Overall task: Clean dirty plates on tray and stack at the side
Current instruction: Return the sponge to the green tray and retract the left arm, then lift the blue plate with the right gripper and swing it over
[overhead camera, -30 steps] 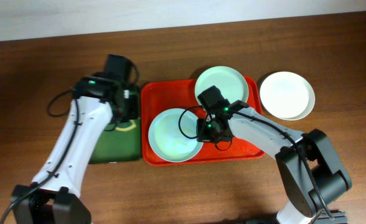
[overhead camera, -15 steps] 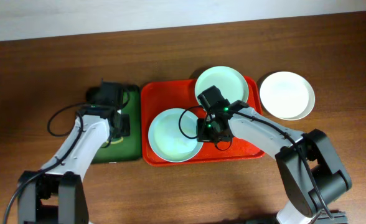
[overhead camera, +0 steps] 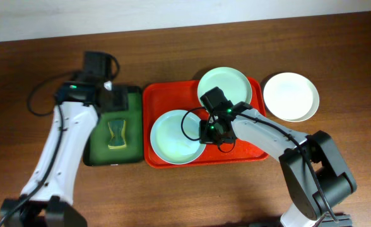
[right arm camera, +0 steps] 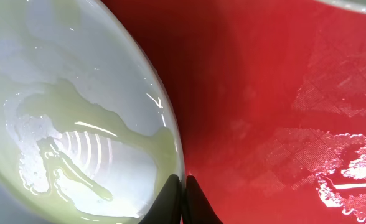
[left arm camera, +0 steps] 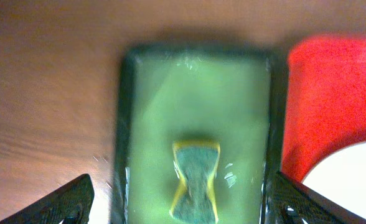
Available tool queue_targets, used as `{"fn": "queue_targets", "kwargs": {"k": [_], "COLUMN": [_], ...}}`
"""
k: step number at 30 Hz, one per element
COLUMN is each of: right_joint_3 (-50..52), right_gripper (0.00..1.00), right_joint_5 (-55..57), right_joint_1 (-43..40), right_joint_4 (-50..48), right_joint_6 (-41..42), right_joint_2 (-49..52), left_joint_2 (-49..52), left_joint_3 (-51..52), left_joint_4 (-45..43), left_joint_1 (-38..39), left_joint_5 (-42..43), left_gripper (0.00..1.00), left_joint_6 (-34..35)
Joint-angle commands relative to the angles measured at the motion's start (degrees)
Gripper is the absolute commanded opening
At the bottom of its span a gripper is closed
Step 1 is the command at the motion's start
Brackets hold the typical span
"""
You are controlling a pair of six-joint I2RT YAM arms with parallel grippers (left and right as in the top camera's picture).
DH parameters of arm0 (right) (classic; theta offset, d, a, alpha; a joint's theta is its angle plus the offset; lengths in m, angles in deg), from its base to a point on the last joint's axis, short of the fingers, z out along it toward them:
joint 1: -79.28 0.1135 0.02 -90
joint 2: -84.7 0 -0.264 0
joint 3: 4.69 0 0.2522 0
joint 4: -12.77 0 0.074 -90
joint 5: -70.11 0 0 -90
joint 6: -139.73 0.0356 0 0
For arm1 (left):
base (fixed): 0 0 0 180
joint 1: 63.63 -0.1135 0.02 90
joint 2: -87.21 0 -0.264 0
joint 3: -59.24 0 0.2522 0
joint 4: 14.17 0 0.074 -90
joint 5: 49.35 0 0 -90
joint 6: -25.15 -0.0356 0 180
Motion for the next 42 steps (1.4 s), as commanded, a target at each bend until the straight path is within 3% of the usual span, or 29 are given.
{"fn": "queue_targets", "kwargs": {"k": [1,3,7,17,19,21,28,35,42], "right_joint_3": [0.09,0.09,0.09,0.09,0.09,0.09,0.83,1.70,1.70], "right_gripper": [0.04,0.04,0.05,0.06,0.28,0.36,0.34,0.05,0.04], "right_joint_5": [-0.33,-0.33,-0.33,-0.28,0.15,0.61,1.64,1.62,1.66], "right_joint_1": [0.07,0.07,0.07,0.04,0.04,0.04,0.07,0.07,0.07], "right_joint_4": [0.00,0.00,0.00,-0.02,-0.02,-0.02,-0.76,-1.73,-2.03], "right_joint_6": [0.09,0.09,0.09,0.09,0.09,0.09,0.11,0.11,0.09], "right_joint_2": [-1.09,-1.09,-1.09,-1.09,-1.09,-1.09,-1.05,-1.05,-1.05], "left_joint_2": [-1.51,-1.46,-1.46,-1.46,-1.46,-1.46,-1.46,-1.46,-1.46], "left_joint_3": [-4.72,-4.70,-4.70,-4.70,-4.70,-4.70,-4.70,-4.70,-4.70], "left_joint_4": [1.99,2.38,2.78,2.78,2.78,2.78,2.78,2.78,2.75], "left_joint_1": [-5.31,-9.79,-15.96,-16.70,-16.70,-16.70,-16.70,-16.70,-16.70], "left_joint_5": [-0.90,-0.85,-0.85,-0.85,-0.85,-0.85,-0.85,-0.85,-0.85], "left_gripper": [1.00,0.99,0.99,0.99,0.99,0.99,0.99,0.99,0.99], "left_joint_6": [3.21,6.99,7.28,7.28,7.28,7.26,7.28,7.28,7.28]}}
